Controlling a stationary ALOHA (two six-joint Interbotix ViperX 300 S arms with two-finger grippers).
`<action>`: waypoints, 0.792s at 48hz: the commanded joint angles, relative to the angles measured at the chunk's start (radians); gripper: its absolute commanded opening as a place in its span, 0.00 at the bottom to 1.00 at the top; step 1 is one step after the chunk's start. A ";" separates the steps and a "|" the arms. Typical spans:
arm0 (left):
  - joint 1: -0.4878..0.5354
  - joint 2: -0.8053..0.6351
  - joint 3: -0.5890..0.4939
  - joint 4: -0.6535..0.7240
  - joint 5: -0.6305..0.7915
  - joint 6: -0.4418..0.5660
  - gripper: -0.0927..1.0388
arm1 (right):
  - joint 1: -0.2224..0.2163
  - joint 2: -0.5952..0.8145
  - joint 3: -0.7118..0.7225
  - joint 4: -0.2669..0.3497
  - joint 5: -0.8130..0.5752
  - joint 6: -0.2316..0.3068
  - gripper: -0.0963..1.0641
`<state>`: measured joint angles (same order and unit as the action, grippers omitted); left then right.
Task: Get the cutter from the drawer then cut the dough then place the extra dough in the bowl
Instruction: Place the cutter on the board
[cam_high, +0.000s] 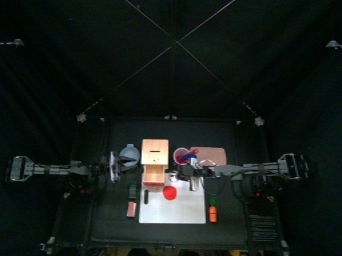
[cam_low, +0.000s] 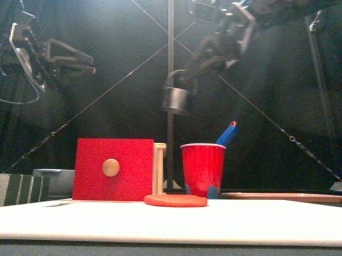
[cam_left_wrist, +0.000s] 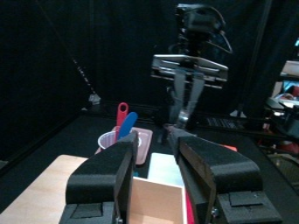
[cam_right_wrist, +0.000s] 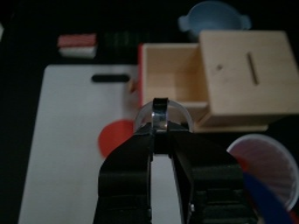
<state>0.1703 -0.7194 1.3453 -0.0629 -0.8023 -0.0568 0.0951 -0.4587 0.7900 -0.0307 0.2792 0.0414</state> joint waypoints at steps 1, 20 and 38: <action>0.005 0.005 -0.040 -0.025 -0.006 0.005 0.74 | 0.009 -0.043 0.074 0.044 -0.011 0.025 0.48; 0.005 0.012 -0.058 -0.051 0.014 -0.002 0.74 | -0.018 0.118 0.189 0.014 -0.195 0.038 0.53; 0.075 0.014 -0.092 -0.117 0.083 0.009 0.78 | -0.017 0.160 0.104 0.071 -0.163 0.061 0.76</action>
<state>0.1994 -0.7087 1.3023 -0.1611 -0.7409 -0.0506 0.0798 -0.2792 0.9357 0.0445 0.1120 0.1028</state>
